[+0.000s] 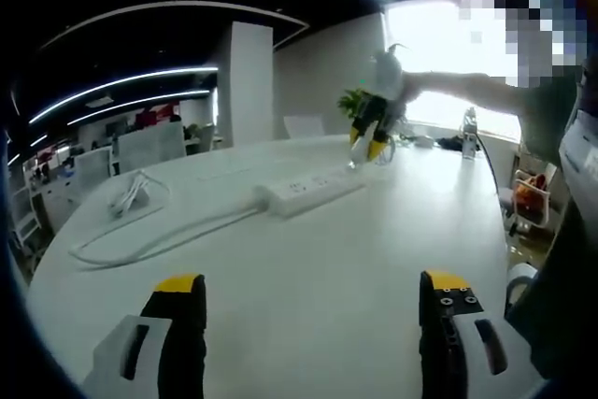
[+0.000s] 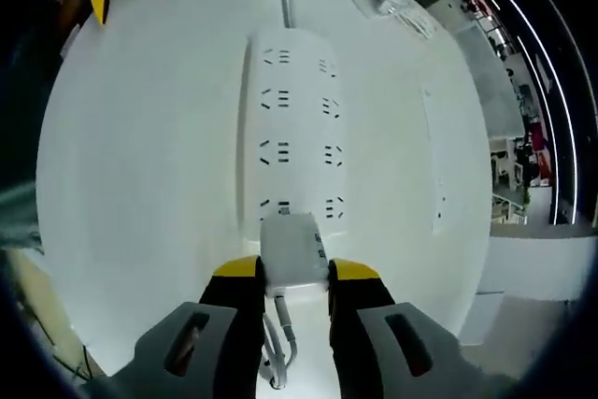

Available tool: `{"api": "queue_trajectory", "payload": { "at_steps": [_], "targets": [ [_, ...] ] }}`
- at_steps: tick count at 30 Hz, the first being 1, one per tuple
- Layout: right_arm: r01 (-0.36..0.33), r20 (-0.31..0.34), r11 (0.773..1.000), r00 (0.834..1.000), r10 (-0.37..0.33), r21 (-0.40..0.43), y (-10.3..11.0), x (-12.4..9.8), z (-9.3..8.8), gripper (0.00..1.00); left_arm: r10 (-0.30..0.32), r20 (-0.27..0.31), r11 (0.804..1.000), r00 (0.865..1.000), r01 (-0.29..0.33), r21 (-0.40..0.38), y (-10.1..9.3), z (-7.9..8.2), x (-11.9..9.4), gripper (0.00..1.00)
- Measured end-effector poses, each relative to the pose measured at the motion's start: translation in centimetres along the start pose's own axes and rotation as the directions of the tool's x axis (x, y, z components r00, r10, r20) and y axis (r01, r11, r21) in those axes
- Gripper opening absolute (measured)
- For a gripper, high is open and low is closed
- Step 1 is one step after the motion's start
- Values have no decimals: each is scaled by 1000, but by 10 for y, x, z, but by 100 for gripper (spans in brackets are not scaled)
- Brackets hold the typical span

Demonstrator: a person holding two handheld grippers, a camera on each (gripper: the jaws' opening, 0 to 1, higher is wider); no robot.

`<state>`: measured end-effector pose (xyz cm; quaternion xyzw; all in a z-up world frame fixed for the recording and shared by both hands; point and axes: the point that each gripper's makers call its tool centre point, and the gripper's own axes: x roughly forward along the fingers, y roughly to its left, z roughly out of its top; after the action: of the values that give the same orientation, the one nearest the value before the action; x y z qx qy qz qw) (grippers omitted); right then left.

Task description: Straighten the power strip on the desk, plug the charger into it

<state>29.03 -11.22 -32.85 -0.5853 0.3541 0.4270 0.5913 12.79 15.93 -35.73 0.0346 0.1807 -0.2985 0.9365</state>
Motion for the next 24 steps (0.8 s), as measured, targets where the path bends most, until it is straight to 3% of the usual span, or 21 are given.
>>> {"api": "queue_trajectory", "payload": {
  "at_steps": [24],
  "targets": [
    [-22,-189,1000,982,20,-11,2,-2,6,24,-9,10,1000,1000,9,-1,-3,0,-2,98]
  ]
}}
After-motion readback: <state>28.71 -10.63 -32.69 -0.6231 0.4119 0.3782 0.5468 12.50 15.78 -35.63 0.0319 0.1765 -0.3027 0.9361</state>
